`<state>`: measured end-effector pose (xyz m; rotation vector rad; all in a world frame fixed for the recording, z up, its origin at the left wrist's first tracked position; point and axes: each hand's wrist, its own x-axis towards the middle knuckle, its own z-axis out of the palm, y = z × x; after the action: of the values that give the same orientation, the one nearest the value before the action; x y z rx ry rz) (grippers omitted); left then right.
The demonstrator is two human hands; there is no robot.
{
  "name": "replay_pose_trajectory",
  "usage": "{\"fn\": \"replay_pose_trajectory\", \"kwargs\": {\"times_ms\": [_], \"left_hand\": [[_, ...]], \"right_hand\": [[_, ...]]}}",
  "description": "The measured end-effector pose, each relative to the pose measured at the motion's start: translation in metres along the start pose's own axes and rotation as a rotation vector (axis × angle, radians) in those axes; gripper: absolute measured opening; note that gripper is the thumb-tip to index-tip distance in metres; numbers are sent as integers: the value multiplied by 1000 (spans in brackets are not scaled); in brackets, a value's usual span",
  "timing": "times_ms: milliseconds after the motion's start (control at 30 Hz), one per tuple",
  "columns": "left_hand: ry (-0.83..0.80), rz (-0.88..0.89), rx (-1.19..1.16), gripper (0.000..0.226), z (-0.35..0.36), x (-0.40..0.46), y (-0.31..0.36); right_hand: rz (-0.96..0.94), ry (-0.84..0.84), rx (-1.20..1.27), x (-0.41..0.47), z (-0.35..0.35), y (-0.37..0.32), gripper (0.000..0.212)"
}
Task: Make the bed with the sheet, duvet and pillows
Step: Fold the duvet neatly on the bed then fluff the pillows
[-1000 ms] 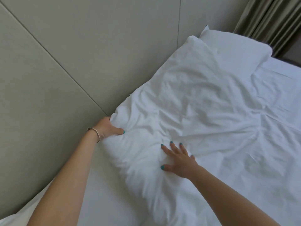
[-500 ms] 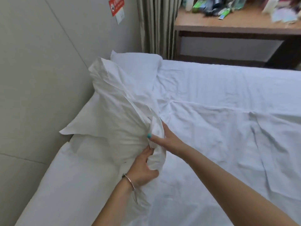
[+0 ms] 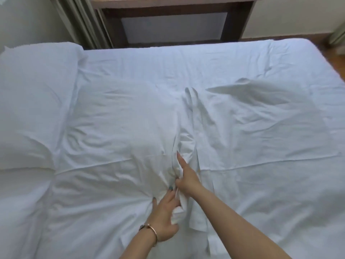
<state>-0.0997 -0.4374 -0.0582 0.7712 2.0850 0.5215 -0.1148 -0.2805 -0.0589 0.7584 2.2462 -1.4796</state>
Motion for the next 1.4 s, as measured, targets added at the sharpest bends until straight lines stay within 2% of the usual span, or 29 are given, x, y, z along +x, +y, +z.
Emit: {"fn": "replay_pose_trajectory", "kwargs": {"times_ms": [67, 167, 200, 267, 333, 433, 533, 567, 600, 633, 667, 700, 733, 767, 833, 900, 933, 967, 1033, 1067, 1133, 1200, 1267, 1333, 1400], "left_hand": [[-12, -65, 68, 52, -2, 2, 9], [34, -239, 290, 94, -4, -4, 20], [4, -312, 342, 91, 2, -8, 25], [-77, -403, 249, 72, 23, -14, 36], [-155, -353, 177, 73, 41, -23, 41], [-270, -269, 225, 78, 53, -42, 33], [-505, -269, 86, 68, 43, -50, 18], [-472, -226, -16, 62, 27, -45, 16], [-285, -166, -87, 55, 7, -34, 15], [47, -87, -91, 50, -16, -17, 12], [431, 16, 9, 51, -39, 4, 8], [712, 61, 188, 58, -61, 26, 7], [819, 6, 337, 68, -77, 46, 4], [742, -110, 409, 80, -85, 64, 3], [456, -312, 467, 95, -78, 94, -2], [360, -364, 555, 97, -58, 111, -12], [369, -363, 576, 96, -52, 117, -18], [381, -367, 578, 95, -51, 121, -23], [384, -389, 566, 92, -56, 130, -32], [375, -400, 546, 89, -61, 134, -35], [363, -399, 485, 71, -72, 144, -44], [381, -355, 410, 52, -84, 151, -53], [391, -307, 446, 51, -88, 149, -58], [412, -313, 553, 55, -78, 136, -57], [472, -345, 577, 61, -55, 118, -51]], "right_hand": [[-29, 2, 97, 6, 6, 15, 100], [-27, 70, 226, 4, 8, 28, 100], [-30, 77, 223, 2, 7, 31, 100], [-35, 39, 208, -1, 1, 40, 97], [-29, -38, 214, -10, -4, 48, 95], [10, -118, 167, -37, 3, 62, 92], [73, -73, 129, -55, 18, 72, 96], [73, -22, 138, -57, 20, 73, 103], [70, 25, 147, -56, 18, 71, 110], [62, 60, 161, -56, 17, 72, 113], [50, 73, 181, -58, 16, 73, 112], [34, 68, 202, -62, 18, 76, 107], [15, 52, 226, -68, 23, 81, 102], [-8, 40, 236, -74, 28, 89, 98], [4, 24, 220, -86, 38, 101, 93], [81, 47, 176, -89, 38, 101, 92], [87, 131, 71, -85, 36, 95, 91], [55, 282, -72, -77, 33, 86, 88], [-138, 628, -238, -52, 25, 57, 76], [-247, 668, -250, -35, 23, 42, 71], [-341, 428, -361, 2, 19, 19, 71], [-237, 124, -618, 38, 13, 22, 76], [-102, -83, -802, 60, 2, 40, 73], [-73, -94, -872, 64, 3, 57, 68], [-84, 14, -867, 51, 16, 67, 63]]}}
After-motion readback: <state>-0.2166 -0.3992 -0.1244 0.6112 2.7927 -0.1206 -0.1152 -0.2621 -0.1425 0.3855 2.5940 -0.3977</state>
